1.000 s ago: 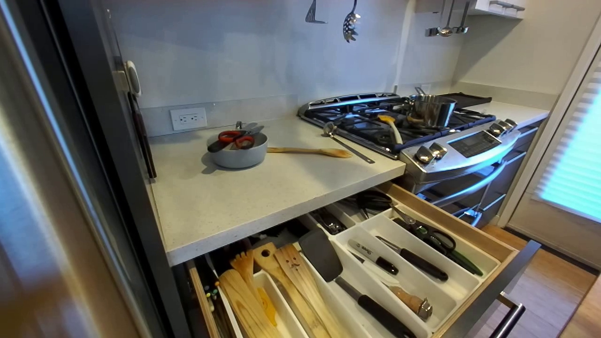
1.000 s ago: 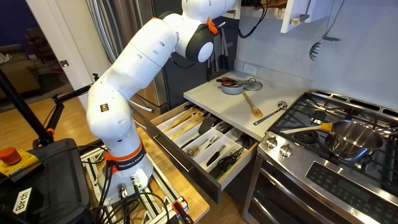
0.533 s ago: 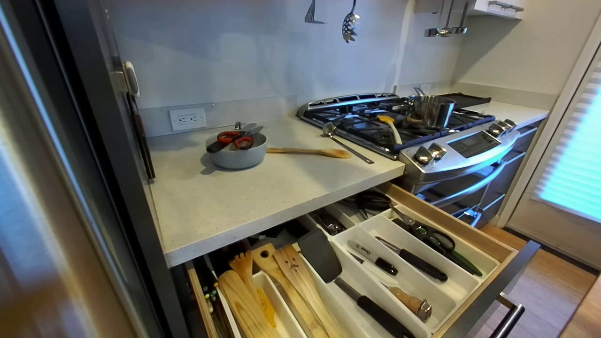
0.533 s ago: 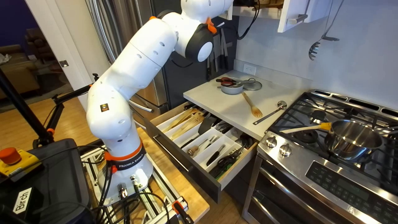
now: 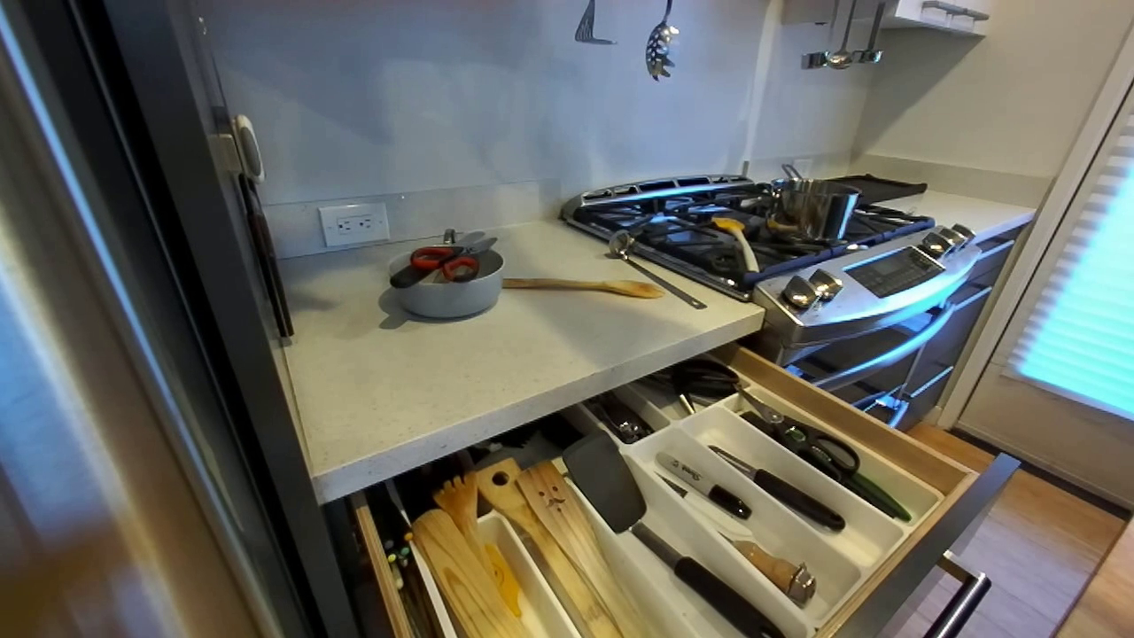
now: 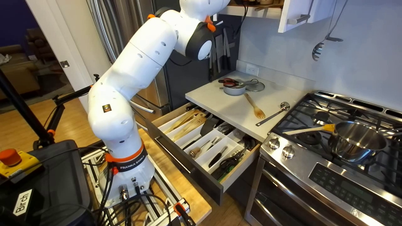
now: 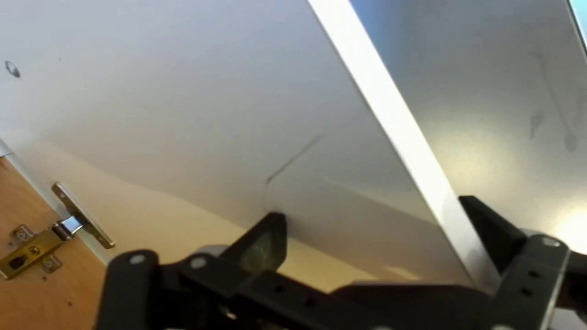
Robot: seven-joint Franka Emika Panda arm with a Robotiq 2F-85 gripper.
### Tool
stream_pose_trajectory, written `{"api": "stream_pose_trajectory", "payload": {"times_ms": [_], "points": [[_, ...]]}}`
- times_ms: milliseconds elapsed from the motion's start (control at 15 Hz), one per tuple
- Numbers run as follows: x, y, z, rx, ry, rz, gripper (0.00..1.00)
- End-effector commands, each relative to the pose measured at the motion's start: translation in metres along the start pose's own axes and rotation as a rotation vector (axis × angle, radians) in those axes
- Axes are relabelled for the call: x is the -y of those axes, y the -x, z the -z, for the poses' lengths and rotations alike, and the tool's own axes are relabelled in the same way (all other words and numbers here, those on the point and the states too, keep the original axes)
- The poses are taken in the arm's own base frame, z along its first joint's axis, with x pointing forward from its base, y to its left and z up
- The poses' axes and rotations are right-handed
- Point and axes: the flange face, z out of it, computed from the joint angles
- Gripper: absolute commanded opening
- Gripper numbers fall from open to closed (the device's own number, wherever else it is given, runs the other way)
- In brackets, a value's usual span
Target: Open the top left cupboard door
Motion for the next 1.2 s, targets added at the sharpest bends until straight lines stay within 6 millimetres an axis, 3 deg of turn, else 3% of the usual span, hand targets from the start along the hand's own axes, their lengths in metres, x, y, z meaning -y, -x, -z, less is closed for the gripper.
{"api": "stream_pose_trajectory", "payload": {"times_ms": [0,267,600,733,1133], "points": [[0.024,-0.002,-0.037,0.056,-0.144,-0.044,1.00],[0.043,0.002,-0.042,0.193,-0.116,-0.044,1.00],[0.115,-0.013,-0.023,0.333,-0.117,0.029,1.00],[0.139,-0.023,-0.008,0.345,-0.048,0.070,1.00],[0.175,-0.043,0.054,0.345,0.288,0.134,1.00]]}}
